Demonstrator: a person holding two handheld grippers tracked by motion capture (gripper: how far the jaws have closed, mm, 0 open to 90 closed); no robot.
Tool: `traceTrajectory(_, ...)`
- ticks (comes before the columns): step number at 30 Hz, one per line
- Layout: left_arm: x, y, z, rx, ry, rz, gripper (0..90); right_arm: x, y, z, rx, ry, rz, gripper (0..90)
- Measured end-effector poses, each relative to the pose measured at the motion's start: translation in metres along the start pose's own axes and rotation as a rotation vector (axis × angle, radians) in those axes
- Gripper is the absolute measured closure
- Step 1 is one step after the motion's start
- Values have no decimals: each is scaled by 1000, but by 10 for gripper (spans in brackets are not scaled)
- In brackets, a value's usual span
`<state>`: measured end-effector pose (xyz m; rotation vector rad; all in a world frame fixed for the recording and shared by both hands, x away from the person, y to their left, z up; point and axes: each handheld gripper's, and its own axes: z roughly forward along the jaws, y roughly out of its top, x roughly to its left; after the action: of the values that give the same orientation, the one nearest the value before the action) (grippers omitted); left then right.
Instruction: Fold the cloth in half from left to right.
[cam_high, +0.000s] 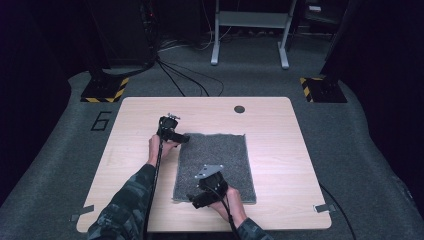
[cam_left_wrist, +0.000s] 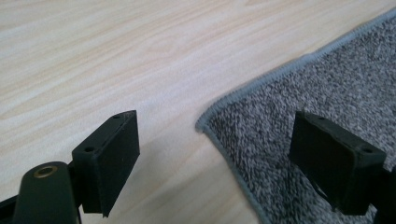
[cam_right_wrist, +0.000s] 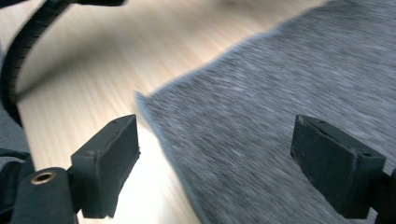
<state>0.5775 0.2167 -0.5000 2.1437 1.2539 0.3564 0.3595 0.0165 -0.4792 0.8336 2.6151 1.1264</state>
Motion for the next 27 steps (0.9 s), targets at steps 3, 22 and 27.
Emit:
traceTrajectory(3,1,3,1,-7,14,3,201,12,9,13,26,30,-27,167)
traceTrajectory(22,1,5,14,0,19,30,392,39,22,55,95,17,-70,508)
traceTrajectory(27,2,4,13,-10,11,42,455,39,21,59,99,-5,-61,579)
